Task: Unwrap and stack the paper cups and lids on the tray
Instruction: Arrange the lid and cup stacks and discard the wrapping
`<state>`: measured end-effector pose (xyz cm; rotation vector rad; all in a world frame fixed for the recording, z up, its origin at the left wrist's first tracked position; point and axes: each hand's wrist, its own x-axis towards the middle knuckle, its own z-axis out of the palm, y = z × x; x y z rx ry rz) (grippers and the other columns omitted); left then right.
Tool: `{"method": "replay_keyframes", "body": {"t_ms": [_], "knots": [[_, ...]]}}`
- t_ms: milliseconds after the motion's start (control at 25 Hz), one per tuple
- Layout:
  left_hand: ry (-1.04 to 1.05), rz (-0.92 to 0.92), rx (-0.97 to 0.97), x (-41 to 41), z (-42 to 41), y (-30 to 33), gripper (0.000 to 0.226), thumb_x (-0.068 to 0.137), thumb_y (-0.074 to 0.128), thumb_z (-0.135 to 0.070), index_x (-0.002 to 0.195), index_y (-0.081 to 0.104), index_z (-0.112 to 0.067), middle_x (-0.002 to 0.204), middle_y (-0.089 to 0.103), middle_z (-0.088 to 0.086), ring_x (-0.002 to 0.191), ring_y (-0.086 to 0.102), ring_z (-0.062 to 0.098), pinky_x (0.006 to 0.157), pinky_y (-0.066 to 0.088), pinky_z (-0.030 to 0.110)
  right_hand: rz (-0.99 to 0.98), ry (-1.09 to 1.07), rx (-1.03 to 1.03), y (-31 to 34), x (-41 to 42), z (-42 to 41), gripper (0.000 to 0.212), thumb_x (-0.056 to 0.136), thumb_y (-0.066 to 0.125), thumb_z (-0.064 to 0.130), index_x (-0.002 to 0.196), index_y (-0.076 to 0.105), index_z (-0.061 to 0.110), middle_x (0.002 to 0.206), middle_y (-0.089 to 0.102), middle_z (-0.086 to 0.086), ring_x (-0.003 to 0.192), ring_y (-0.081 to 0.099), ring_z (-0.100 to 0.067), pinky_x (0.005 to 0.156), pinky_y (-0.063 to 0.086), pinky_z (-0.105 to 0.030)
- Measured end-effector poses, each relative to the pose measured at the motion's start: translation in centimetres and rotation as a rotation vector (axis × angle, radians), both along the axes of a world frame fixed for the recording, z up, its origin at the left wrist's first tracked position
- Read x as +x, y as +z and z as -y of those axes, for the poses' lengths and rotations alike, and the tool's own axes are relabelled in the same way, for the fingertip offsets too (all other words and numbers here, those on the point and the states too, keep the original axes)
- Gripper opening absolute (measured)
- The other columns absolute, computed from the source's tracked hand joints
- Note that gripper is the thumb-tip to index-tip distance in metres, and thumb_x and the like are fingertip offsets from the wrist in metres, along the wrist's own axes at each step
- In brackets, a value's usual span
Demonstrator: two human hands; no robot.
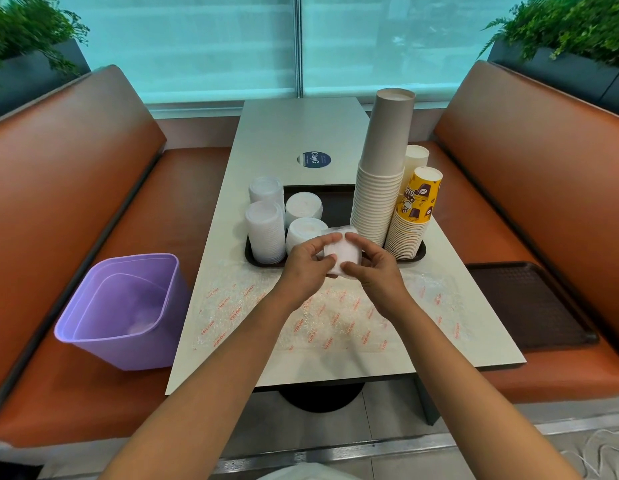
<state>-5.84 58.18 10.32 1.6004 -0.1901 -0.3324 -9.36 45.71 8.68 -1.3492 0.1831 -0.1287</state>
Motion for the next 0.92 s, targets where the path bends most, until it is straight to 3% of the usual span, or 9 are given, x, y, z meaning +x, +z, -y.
{"method": "replay_keyframes", "body": {"t_ms": [120, 280, 360, 520, 760, 920], "knots": [[-0.017, 0.007, -0.002, 0.09, -0.1, 0.08, 0.041, 0.091, 0.049, 0.008, 0.128, 0.055, -0.01, 0.112, 0.055, 0.008, 0.077, 0.059, 0.008, 0.061, 0.053, 0.014, 0.005, -0.007, 0.024, -0.18, 0.18, 0.11, 0.052, 0.079, 0.059, -0.018, 0.116, 0.056, 0.019, 0.124, 0.055, -0.006, 0.104, 0.058, -0.02, 0.075, 0.057, -0.023], [-0.046, 0.043, 0.055, 0.17, -0.4, 0.22, 0.041, 0.091, 0.051, 0.005, 0.122, 0.058, -0.02, 0.12, 0.057, 0.009, 0.08, 0.059, 0.008, 0.062, 0.052, 0.015, -0.02, 0.041, 0.029, -0.39, 0.49, 0.21, 0.056, 0.079, 0.059, -0.017, 0.116, 0.056, 0.024, 0.115, 0.058, 0.002, 0.106, 0.058, -0.023, 0.084, 0.055, -0.036], [-0.057, 0.061, 0.054, 0.16, -0.46, 0.25, 0.041, 0.091, 0.052, 0.004, 0.117, 0.057, -0.028, 0.124, 0.056, 0.006, 0.081, 0.058, 0.007, 0.062, 0.051, 0.016, -0.03, 0.037, 0.048, -0.24, 0.53, 0.24, 0.053, 0.079, 0.057, -0.019, 0.115, 0.057, 0.02, 0.113, 0.06, 0.002, 0.102, 0.059, -0.018, 0.079, 0.054, -0.029], [-0.051, 0.049, 0.0, -0.12, -0.41, 0.64, 0.046, 0.093, 0.055, -0.009, 0.123, 0.042, -0.042, 0.102, 0.053, -0.015, 0.085, 0.058, 0.003, 0.071, 0.054, 0.023, -0.034, -0.008, 0.046, 0.03, 0.63, 0.08, 0.053, 0.079, 0.059, -0.018, 0.117, 0.056, 0.019, 0.116, 0.057, 0.003, 0.099, 0.058, -0.014, 0.07, 0.054, -0.021], [-0.072, 0.067, -0.064, 0.01, -0.65, 0.29, 0.032, 0.089, 0.056, 0.003, 0.111, 0.057, -0.019, 0.117, 0.054, 0.005, 0.091, 0.06, 0.013, 0.066, 0.054, 0.016, -0.027, -0.031, 0.077, 0.17, 0.62, -0.11, 0.055, 0.078, 0.057, -0.02, 0.119, 0.055, 0.016, 0.125, 0.053, -0.004, 0.097, 0.059, -0.014, 0.065, 0.055, -0.019], [-0.065, 0.01, -0.07, 0.18, -0.76, -0.06, 0.033, 0.088, 0.057, 0.006, 0.11, 0.058, -0.017, 0.116, 0.056, 0.009, 0.096, 0.061, 0.018, 0.07, 0.055, 0.017, -0.023, -0.039, 0.087, 0.02, 0.61, -0.23, 0.055, 0.078, 0.058, -0.021, 0.118, 0.055, 0.016, 0.123, 0.054, -0.004, 0.1, 0.058, -0.016, 0.067, 0.056, -0.02]]}}
